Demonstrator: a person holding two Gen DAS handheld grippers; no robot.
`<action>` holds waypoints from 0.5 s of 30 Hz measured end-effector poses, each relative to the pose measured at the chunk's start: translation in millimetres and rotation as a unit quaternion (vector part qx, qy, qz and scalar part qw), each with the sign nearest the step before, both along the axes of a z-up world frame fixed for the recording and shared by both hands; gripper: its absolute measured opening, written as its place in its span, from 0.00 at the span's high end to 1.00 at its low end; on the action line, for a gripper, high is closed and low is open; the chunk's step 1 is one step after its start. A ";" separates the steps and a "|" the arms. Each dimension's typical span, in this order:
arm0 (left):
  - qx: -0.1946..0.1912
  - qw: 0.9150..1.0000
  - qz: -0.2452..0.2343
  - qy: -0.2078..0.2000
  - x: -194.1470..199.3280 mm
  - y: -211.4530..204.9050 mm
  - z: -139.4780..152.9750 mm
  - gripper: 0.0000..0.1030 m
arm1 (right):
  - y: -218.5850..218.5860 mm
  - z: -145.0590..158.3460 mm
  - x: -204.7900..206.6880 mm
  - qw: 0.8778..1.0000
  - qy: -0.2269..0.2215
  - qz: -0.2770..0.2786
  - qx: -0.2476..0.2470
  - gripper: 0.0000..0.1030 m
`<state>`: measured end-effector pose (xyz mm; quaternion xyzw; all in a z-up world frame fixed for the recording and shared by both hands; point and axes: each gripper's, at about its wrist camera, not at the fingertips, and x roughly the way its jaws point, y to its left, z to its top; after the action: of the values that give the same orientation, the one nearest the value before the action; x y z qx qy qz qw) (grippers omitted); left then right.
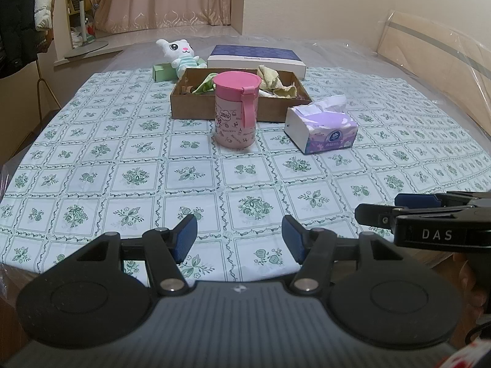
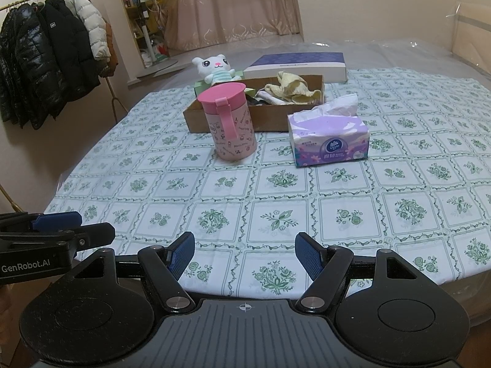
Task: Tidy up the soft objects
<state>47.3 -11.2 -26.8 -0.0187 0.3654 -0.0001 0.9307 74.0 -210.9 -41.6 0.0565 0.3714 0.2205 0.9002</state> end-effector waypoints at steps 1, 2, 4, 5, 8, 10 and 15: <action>0.000 1.000 0.000 0.001 -0.2 0.3 0.2 0.43 | 0.0 0.0 0.0 1.000 0.000 0.000 0.000 0.30; 0.000 1.000 0.000 0.001 -0.1 0.2 0.1 0.43 | -0.1 0.0 0.2 1.000 0.000 0.000 0.000 0.30; 0.000 1.000 0.000 0.001 -0.2 0.3 0.2 0.43 | 0.0 0.0 0.1 1.000 0.000 0.000 0.000 0.30; 0.000 1.000 0.000 0.001 0.2 0.1 0.0 0.43 | 0.0 -0.1 0.1 1.000 0.000 0.000 0.000 0.30; 0.000 1.000 0.000 0.000 -0.3 0.2 0.1 0.43 | -0.1 0.0 0.2 1.000 0.000 0.000 0.000 0.30; 0.000 1.000 0.000 0.000 0.3 0.0 0.6 0.43 | -0.1 -0.1 0.4 1.000 0.000 0.000 0.000 0.30; 0.000 1.000 -0.001 0.000 0.7 -0.3 0.3 0.43 | -0.1 0.0 0.3 1.000 0.000 0.000 0.000 0.30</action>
<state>48.0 -11.5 -26.5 -0.0182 0.3651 -0.0005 0.9308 74.3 -211.0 -41.6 0.0565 0.3714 0.2205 0.9001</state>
